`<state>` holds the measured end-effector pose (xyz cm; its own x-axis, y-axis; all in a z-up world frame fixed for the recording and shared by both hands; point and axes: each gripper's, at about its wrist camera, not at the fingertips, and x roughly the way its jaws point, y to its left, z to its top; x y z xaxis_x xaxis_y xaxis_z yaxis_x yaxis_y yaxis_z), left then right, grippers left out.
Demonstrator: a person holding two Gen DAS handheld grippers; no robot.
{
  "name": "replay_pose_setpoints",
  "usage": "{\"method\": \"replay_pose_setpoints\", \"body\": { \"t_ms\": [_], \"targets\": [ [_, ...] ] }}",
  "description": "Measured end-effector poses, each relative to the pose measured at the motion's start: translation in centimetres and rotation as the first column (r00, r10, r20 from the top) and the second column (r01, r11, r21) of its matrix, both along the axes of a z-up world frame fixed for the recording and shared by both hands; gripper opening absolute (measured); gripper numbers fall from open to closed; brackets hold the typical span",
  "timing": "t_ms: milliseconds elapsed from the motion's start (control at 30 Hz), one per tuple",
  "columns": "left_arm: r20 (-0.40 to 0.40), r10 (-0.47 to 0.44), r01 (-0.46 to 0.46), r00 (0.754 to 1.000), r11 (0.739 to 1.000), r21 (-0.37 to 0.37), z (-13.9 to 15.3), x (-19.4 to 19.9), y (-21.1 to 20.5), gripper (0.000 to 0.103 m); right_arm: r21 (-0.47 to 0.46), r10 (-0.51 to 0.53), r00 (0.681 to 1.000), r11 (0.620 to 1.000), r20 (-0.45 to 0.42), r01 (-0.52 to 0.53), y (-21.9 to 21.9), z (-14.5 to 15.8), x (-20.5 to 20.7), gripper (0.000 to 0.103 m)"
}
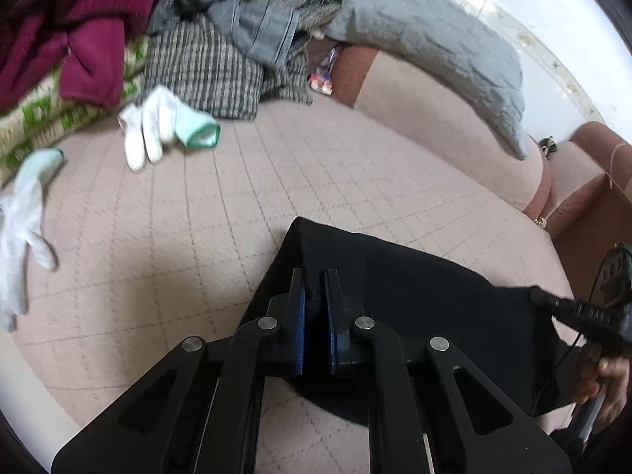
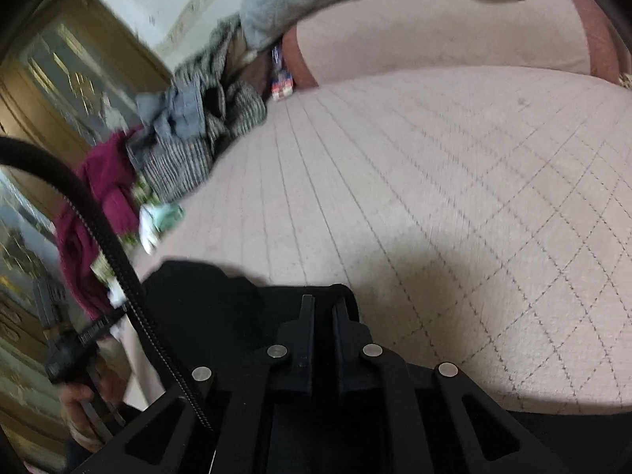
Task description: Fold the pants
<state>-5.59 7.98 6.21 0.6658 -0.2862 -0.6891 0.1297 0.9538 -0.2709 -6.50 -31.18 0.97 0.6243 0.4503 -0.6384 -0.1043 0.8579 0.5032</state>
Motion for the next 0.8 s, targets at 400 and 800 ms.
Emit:
{"method": "replay_pose_setpoints", "body": {
  "t_ms": [400, 800],
  "targets": [
    [-0.092, 0.083, -0.069, 0.992, 0.987, 0.148, -2.7, 1.1, 0.1, 0.008, -0.109, -0.088, 0.996, 0.99, -0.013, 0.086, 1.0, -3.5, 1.5, 0.007],
    [0.035, 0.08, -0.083, 0.996, 0.993, 0.079, 0.9, -1.5, -0.3, 0.01, -0.138, 0.034, 0.999, 0.99, 0.029, -0.03, 2.6, 0.5, -5.1, 0.01]
  ]
}}
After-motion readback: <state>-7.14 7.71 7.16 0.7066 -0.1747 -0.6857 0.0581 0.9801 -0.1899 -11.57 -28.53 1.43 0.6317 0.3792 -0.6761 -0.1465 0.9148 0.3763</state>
